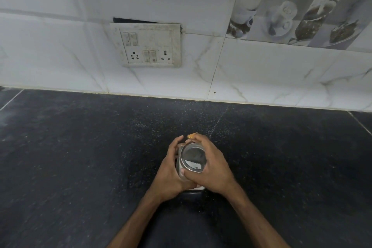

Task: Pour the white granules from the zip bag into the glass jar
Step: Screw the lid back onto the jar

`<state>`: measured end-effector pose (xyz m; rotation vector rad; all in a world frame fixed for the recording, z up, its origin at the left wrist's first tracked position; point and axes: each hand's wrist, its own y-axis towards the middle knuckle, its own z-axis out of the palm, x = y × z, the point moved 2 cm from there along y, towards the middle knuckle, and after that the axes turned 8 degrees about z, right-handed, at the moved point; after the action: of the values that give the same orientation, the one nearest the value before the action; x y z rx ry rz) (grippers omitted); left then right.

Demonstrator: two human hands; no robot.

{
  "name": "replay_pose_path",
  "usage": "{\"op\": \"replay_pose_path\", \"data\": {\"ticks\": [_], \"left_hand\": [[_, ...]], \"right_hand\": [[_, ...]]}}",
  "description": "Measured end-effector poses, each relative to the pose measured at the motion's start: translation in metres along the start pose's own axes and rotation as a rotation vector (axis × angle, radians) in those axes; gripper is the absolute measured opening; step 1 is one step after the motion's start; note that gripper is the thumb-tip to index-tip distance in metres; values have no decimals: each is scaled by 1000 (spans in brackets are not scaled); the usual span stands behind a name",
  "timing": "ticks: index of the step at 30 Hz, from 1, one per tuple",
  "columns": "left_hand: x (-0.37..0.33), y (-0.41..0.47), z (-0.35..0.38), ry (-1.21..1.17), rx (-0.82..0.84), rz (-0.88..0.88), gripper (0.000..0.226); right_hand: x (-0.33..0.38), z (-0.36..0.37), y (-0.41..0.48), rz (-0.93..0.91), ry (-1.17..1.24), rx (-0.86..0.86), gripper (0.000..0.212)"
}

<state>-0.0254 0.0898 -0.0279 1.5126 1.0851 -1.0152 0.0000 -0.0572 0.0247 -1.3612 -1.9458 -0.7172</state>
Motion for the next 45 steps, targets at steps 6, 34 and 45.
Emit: {"op": "replay_pose_path", "data": {"ticks": [6, 34, 45], "left_hand": [[0, -4, 3, 12, -67, 39, 122], [83, 127, -35, 159, -43, -7, 116], [88, 144, -38, 173, -18, 12, 117]], "right_hand": [[3, 15, -10, 36, 27, -210, 74], [-30, 33, 132, -78, -55, -602, 64], [-31, 32, 150, -41, -87, -611, 67]]}}
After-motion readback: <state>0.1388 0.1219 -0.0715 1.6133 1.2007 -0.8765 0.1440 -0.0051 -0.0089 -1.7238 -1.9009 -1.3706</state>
